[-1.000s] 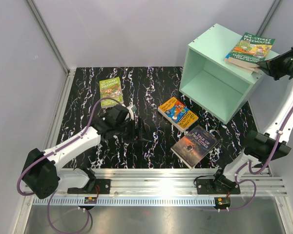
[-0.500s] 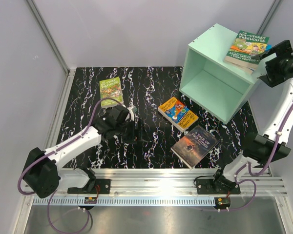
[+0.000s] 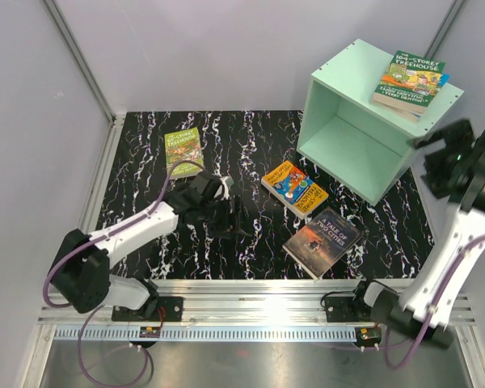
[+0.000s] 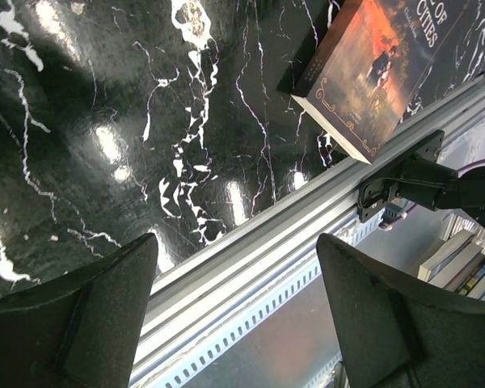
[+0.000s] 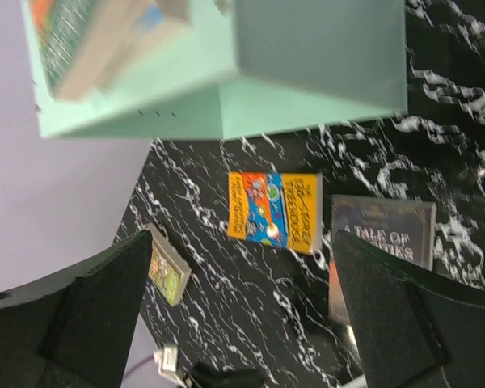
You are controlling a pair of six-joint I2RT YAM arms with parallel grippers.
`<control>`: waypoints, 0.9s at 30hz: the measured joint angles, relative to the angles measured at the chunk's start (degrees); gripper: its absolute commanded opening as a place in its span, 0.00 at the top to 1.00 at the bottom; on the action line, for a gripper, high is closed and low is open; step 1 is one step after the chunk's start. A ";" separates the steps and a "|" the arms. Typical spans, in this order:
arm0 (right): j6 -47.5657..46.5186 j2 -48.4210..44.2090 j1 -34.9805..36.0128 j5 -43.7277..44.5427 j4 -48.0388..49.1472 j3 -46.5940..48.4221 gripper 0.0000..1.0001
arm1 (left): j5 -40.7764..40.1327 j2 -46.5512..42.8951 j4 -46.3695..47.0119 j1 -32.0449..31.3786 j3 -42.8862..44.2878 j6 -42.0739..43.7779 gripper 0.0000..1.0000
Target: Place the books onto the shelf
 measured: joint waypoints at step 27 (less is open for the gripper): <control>-1.18 0.52 3.21 -12.66 22.82 -73.85 0.00 | -0.33 45.18 -3.91 -9.38 39.32 5.14 0.14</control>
